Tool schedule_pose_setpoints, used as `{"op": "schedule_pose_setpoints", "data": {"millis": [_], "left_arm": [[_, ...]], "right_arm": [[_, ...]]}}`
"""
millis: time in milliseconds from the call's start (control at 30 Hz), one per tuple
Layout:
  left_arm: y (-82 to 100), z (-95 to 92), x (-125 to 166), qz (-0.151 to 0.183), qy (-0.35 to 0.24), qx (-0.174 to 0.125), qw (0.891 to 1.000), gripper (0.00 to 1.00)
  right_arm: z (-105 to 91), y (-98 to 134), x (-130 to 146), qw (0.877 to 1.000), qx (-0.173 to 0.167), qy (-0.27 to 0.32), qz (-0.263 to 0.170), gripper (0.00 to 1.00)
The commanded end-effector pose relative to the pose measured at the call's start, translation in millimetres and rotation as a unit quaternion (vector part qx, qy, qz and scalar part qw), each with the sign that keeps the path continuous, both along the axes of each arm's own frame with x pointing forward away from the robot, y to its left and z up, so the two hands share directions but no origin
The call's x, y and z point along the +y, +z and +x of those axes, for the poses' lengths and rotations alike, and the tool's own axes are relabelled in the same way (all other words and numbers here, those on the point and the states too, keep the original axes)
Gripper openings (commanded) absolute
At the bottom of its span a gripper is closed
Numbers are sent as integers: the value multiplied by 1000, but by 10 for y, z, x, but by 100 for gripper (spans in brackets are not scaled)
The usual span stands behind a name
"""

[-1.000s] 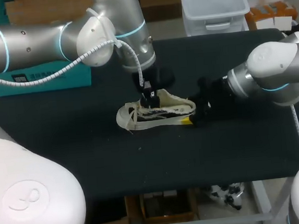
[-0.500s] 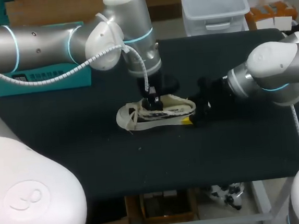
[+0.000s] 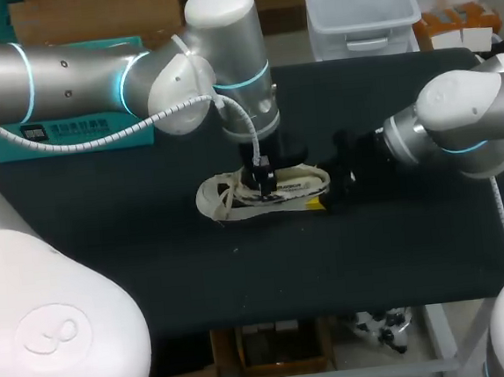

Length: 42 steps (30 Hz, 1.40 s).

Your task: Open the shoe tongue, take the insole out of the shoe, put the insole back into the shoe, and pack the shoe into the shoebox

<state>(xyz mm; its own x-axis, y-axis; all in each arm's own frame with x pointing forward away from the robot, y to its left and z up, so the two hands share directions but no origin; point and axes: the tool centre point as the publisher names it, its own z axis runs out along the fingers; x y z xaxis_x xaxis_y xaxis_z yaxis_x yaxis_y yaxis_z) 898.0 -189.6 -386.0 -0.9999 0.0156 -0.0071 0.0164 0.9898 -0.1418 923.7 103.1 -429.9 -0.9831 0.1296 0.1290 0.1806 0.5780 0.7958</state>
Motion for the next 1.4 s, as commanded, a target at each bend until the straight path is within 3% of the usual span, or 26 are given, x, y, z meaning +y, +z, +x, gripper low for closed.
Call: {"op": "schedule_pose_setpoints", "data": {"millis": [33, 633, 800, 1400], "left_arm": [[-118, -39, 12, 2, 8, -14, 1000, 15], [-421, 191, 54, 16, 30, -85, 996, 20], [-513, 303, 24, 13, 32, -114, 993, 18], [-547, 770, -91, -9, 37, -190, 981, 16]], "right_arm": [[11, -66, -10, 1000, 0, 0, 2, 0], [11, -66, -10, 1000, 0, 0, 2, 0], [11, -66, -10, 1000, 0, 0, 2, 0], [11, -66, -10, 1000, 0, 0, 2, 0]]}}
